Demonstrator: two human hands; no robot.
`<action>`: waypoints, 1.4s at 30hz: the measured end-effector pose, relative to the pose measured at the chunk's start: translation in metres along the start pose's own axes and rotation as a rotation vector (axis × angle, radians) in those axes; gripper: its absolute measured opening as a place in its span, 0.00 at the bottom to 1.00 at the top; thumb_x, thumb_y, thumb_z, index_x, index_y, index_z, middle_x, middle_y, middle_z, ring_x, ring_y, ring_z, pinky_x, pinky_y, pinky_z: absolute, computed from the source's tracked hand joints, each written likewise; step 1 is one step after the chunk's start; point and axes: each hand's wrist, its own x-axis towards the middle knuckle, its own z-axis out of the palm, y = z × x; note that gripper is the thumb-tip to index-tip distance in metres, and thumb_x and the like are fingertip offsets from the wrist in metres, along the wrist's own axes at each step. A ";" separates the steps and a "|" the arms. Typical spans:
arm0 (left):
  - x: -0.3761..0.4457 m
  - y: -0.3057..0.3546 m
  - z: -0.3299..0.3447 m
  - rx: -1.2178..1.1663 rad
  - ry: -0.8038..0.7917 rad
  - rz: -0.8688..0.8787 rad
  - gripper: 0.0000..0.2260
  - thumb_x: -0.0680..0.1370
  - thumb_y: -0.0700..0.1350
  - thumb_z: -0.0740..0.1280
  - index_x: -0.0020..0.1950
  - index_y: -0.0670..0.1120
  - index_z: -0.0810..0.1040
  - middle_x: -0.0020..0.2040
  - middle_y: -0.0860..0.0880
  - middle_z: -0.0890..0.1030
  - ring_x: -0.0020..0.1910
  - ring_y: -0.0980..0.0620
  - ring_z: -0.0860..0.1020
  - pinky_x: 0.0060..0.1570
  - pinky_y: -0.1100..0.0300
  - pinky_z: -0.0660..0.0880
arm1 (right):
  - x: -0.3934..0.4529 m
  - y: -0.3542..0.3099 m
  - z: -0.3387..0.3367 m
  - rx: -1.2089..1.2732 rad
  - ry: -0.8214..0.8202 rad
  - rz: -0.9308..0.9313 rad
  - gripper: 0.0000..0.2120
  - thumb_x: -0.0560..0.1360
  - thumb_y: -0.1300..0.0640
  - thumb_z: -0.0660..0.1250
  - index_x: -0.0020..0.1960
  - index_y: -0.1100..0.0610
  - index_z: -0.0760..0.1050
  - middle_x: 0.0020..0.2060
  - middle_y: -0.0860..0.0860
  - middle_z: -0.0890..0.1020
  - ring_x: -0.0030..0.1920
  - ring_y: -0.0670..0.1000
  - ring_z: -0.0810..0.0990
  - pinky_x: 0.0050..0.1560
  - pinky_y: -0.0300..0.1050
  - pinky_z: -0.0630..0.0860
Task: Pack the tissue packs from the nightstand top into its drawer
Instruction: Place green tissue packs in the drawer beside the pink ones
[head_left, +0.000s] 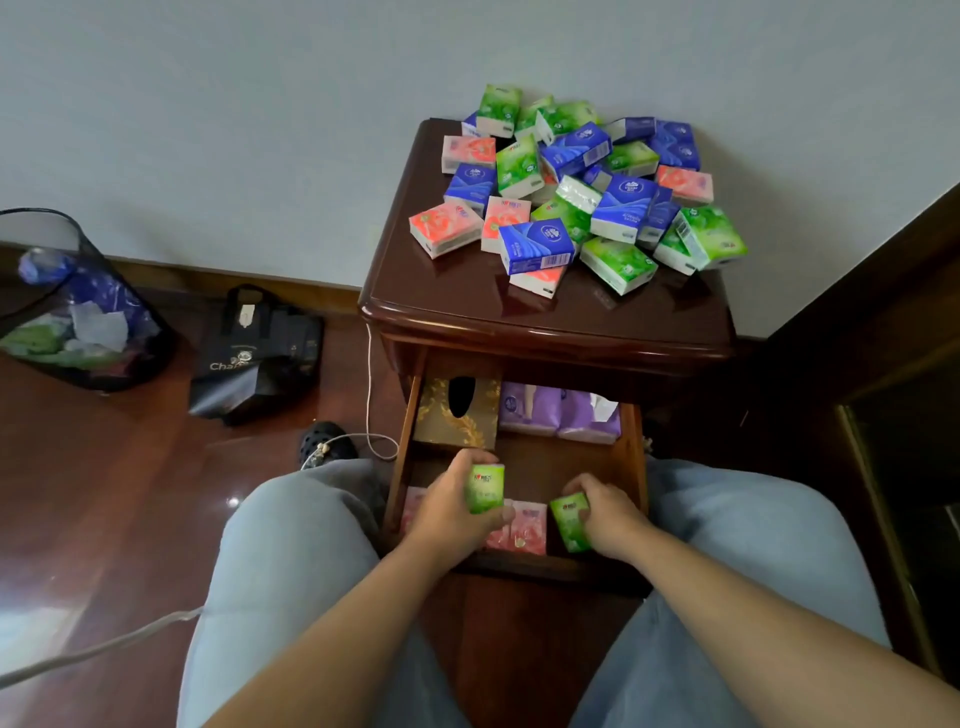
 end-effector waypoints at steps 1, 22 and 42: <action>0.003 -0.001 0.001 -0.031 -0.001 -0.007 0.23 0.72 0.45 0.80 0.62 0.58 0.74 0.51 0.49 0.81 0.48 0.51 0.82 0.47 0.54 0.82 | 0.003 -0.001 0.002 0.002 -0.023 0.018 0.19 0.81 0.62 0.63 0.69 0.48 0.72 0.65 0.56 0.76 0.63 0.57 0.78 0.55 0.41 0.72; 0.026 -0.007 0.022 -0.157 -0.019 -0.175 0.11 0.86 0.46 0.61 0.68 0.55 0.77 0.55 0.50 0.79 0.49 0.54 0.80 0.33 0.69 0.77 | 0.030 -0.003 0.028 -0.073 -0.057 0.123 0.26 0.77 0.67 0.69 0.73 0.52 0.76 0.70 0.56 0.67 0.67 0.60 0.77 0.73 0.48 0.71; -0.005 0.045 0.015 -0.821 -0.169 -0.371 0.10 0.85 0.39 0.64 0.65 0.39 0.78 0.51 0.41 0.84 0.40 0.51 0.83 0.32 0.60 0.78 | -0.046 -0.022 -0.052 0.879 -0.116 -0.488 0.16 0.80 0.49 0.71 0.67 0.39 0.79 0.63 0.41 0.83 0.65 0.40 0.80 0.59 0.37 0.80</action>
